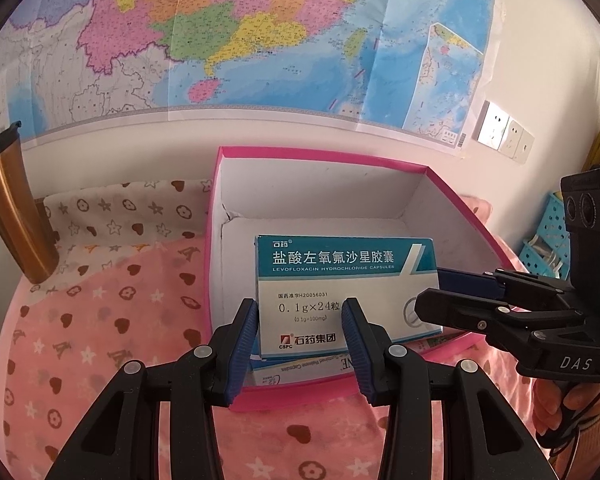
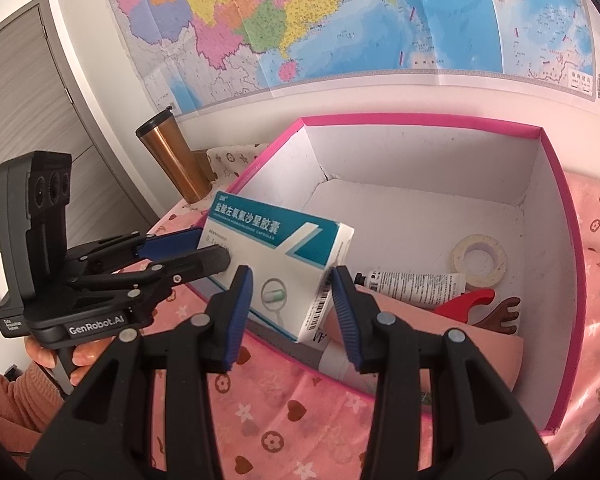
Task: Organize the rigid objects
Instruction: 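Carry the medicine box over the magenta box and lower it inside, then open the right tool to release the medicine box in the box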
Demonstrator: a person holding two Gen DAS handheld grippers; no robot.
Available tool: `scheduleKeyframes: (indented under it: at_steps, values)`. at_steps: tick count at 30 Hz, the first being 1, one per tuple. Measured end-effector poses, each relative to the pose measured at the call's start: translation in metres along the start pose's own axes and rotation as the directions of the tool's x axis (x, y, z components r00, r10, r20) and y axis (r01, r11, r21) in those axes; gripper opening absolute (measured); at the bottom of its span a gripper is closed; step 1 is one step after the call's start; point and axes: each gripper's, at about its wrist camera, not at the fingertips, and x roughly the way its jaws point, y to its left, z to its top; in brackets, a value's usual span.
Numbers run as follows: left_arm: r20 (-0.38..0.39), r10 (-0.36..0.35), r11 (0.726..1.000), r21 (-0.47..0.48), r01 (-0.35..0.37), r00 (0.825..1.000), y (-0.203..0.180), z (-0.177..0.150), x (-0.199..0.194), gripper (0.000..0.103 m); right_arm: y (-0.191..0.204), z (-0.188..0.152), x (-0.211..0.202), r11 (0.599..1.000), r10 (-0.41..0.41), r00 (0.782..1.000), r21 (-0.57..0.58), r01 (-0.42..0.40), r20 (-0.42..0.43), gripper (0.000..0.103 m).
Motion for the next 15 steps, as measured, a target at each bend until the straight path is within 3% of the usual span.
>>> scheduleKeyframes:
  at_steps: [15]
  values:
    - [-0.018, 0.007, 1.0, 0.001, -0.007, 1.0, 0.0028, -0.0004, 0.0078, 0.043, -0.0059, 0.0003, 0.0081, 1.0, 0.0, 1.0, 0.027, 0.001, -0.028, 0.044]
